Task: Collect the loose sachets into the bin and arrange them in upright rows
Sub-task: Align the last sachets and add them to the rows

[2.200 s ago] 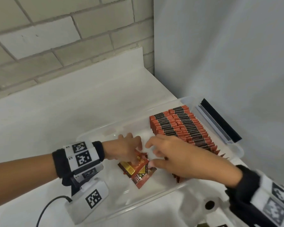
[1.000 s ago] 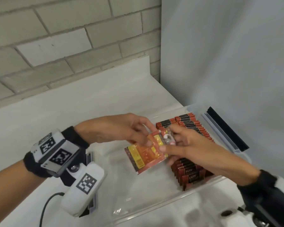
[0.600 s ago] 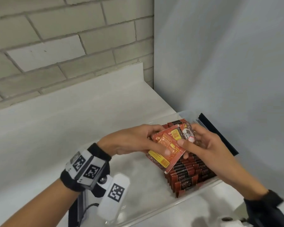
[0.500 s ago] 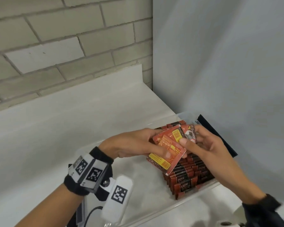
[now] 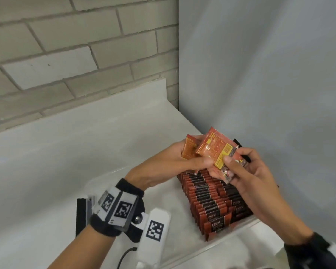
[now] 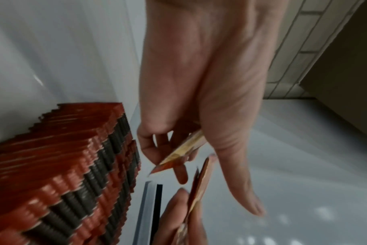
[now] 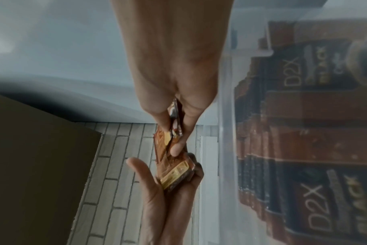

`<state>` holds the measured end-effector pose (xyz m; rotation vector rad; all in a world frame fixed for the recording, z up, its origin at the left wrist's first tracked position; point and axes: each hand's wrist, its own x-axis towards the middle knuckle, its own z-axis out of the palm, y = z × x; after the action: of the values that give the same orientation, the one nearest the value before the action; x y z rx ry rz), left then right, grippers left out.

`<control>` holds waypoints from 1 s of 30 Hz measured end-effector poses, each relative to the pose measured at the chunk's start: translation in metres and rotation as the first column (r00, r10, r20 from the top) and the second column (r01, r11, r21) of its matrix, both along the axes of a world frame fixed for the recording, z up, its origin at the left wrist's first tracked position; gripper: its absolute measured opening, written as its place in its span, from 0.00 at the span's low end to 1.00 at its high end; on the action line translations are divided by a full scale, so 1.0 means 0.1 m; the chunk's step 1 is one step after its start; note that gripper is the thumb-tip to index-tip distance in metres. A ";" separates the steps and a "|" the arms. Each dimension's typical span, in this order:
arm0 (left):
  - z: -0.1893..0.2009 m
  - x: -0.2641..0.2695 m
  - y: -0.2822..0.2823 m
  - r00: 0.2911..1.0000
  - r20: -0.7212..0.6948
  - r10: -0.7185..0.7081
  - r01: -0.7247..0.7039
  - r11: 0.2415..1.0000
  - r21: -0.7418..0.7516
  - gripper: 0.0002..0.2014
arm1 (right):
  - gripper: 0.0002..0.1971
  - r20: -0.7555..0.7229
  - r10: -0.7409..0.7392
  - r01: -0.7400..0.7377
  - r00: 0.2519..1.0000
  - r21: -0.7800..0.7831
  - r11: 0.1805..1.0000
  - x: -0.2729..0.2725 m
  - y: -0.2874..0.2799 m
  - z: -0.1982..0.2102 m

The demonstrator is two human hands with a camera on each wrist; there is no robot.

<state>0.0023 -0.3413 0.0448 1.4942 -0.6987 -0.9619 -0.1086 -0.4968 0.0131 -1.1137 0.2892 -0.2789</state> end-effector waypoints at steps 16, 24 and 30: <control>-0.23 -0.24 -0.30 0.925 -0.359 0.127 -0.229 0.939 -0.257 0.24 | 0.19 -0.022 0.117 -0.119 0.993 -0.274 0.954 -0.06 0.04 0.01; -0.18 -0.25 -0.28 0.957 -0.245 0.153 -0.211 0.950 -0.230 0.23 | 0.39 0.016 -0.036 0.038 0.999 -0.652 0.757 -0.05 0.06 -0.09; -0.04 -0.20 -0.31 0.950 -0.272 0.156 -0.224 0.945 -0.239 0.23 | 0.55 0.153 -0.054 0.162 0.987 -0.900 0.405 -0.09 0.13 -0.15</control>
<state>-0.0174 -0.3718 0.0406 1.1555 -0.4690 -0.8505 -0.1173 -0.4833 -0.0022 -2.2009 0.0894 -0.6637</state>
